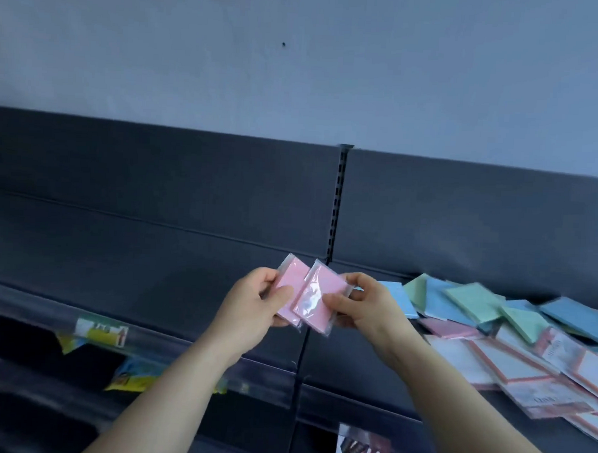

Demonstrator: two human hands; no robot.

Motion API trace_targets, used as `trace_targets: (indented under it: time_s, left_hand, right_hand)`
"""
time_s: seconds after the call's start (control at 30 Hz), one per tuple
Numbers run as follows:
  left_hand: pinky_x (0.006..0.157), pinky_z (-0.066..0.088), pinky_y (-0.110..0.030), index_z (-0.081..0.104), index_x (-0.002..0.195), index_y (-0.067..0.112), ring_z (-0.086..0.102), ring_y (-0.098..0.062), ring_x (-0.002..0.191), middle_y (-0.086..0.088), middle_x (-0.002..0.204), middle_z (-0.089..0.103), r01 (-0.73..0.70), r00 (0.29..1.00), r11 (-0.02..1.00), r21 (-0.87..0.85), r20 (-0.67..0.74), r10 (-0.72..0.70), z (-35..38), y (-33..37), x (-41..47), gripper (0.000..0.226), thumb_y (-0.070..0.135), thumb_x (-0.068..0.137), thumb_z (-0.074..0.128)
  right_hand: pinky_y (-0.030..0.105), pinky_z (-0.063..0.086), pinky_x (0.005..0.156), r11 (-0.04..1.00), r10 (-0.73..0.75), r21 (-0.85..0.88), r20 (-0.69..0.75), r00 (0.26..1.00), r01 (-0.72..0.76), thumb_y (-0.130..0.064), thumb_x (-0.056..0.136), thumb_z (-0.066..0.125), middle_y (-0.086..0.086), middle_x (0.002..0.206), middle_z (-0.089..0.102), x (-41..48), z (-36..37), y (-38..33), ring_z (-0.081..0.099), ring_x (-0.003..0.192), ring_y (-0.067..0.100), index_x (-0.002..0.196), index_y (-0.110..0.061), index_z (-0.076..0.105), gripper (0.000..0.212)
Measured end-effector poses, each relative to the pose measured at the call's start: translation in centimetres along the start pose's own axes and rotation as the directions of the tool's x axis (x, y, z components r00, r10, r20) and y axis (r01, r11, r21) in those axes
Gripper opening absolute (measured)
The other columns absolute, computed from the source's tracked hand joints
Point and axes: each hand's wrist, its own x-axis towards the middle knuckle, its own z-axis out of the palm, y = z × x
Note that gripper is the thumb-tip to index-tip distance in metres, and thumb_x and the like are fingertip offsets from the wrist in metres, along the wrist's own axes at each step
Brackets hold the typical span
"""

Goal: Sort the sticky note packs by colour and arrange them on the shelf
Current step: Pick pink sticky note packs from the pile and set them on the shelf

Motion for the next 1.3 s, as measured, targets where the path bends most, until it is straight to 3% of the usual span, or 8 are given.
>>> trace_targets:
  time_s: [0.07, 0.17, 0.33, 0.47, 0.73, 0.9, 1.1, 1.3]
  left_hand:
    - [0.078, 0.059, -0.04, 0.06, 0.102, 0.021, 0.072, -0.014, 0.077, 0.004, 0.1, 0.07, -0.012, 0.998, 0.997, 0.078, -0.067, 0.017, -2.8, -0.7, 0.5, 0.011, 0.014, 0.095, 0.055]
    - [0.075, 0.06, -0.04, 0.054, 0.107, 0.016, 0.07, -0.015, 0.08, 0.0, 0.106, 0.068, -0.005, 0.989, 0.992, 0.128, -0.148, 0.024, -7.7, -1.7, 1.1, 0.014, 0.013, 0.094, 0.057]
    - [0.067, 0.061, -0.033, 0.031, 0.145, 0.023, 0.068, -0.017, 0.091, 0.006, 0.106, 0.067, 0.035, 0.973, 0.994, 0.104, -0.229, -0.011, -17.3, -3.1, 1.3, 0.059, 0.009, 0.094, 0.057]
    - [0.064, 0.061, -0.037, 0.057, 0.121, 0.024, 0.067, -0.014, 0.086, 0.011, 0.102, 0.064, 0.063, 0.968, 0.975, 0.214, -0.25, -0.008, -25.9, -4.2, 0.9, 0.031, 0.007, 0.094, 0.053]
    - [0.063, 0.061, -0.035, 0.058, 0.111, 0.018, 0.068, -0.021, 0.085, -0.004, 0.106, 0.064, 0.121, 0.926, 0.972, 0.199, -0.376, -0.038, -40.3, -7.4, 1.6, 0.021, 0.006, 0.094, 0.055]
    - [0.061, 0.061, -0.033, 0.057, 0.109, 0.012, 0.067, -0.023, 0.087, -0.007, 0.11, 0.062, 0.164, 0.885, 0.974, 0.155, -0.459, -0.076, -46.1, -9.5, 4.3, 0.016, 0.008, 0.094, 0.056]
    - [0.062, 0.061, -0.036, 0.055, 0.106, 0.009, 0.068, -0.025, 0.082, -0.007, 0.109, 0.061, 0.216, 0.851, 0.964, 0.155, -0.514, -0.108, -51.5, -12.2, 9.3, 0.013, 0.008, 0.094, 0.058]
    - [0.06, 0.061, -0.038, 0.053, 0.1, 0.01, 0.066, -0.023, 0.077, -0.009, 0.107, 0.057, 0.279, 0.819, 0.94, 0.196, -0.56, -0.126, -56.9, -16.0, 14.5, 0.008, 0.006, 0.094, 0.056]
  right_hand:
    - [0.037, 0.058, 0.078, 1.0, -0.008, -0.022, -0.008, 1.0, 0.008, -0.006, 0.084, 0.072, 0.012, 0.098, 0.071, 0.9, 2.7, -0.5, 0.069, 0.084, 0.022, 0.112, -0.008, 0.055, 0.033]
    - [0.035, 0.059, 0.071, 1.0, 0.003, -0.021, 0.012, 1.0, -0.003, -0.008, 0.086, 0.069, 0.011, 0.104, 0.069, 2.2, 7.4, -1.3, 0.07, 0.088, 0.023, 0.114, -0.01, 0.052, 0.033]
    - [0.038, 0.059, 0.058, 1.0, -0.01, -0.007, 0.07, 0.998, 0.01, -0.005, 0.09, 0.062, 0.012, 0.104, 0.065, 3.7, 17.1, -3.1, 0.07, 0.08, 0.024, 0.105, -0.011, 0.05, 0.02]
    - [0.037, 0.058, 0.053, 0.999, -0.025, -0.035, 0.094, 0.995, 0.028, -0.002, 0.091, 0.058, 0.013, 0.105, 0.063, 5.0, 25.2, -4.1, 0.068, 0.077, 0.023, 0.102, -0.012, 0.048, 0.018]
    - [0.028, 0.055, 0.048, 0.997, 0.061, -0.062, 0.171, 0.983, -0.05, 0.007, 0.086, 0.054, 0.011, 0.117, 0.055, 8.3, 38.3, -4.7, 0.062, 0.099, 0.029, 0.125, -0.009, 0.04, 0.044]
    - [0.026, 0.054, 0.051, 0.996, 0.048, -0.084, 0.192, 0.98, -0.033, 0.008, 0.085, 0.056, 0.007, 0.105, 0.067, 11.6, 44.2, -4.7, 0.067, 0.083, 0.019, 0.117, -0.006, 0.051, 0.035]
    - [0.034, 0.06, 0.068, 0.994, 0.024, -0.109, 0.199, 0.98, -0.002, 0.002, 0.085, 0.057, 0.006, 0.104, 0.067, 17.4, 50.3, -4.0, 0.068, 0.089, 0.021, 0.114, -0.009, 0.054, 0.03]
    - [0.041, 0.056, 0.086, 0.98, 0.078, -0.193, 0.202, 0.976, -0.038, -0.004, 0.085, 0.058, 0.002, 0.107, 0.063, 23.6, 56.3, -2.8, 0.065, 0.097, 0.021, 0.115, -0.015, 0.051, 0.032]
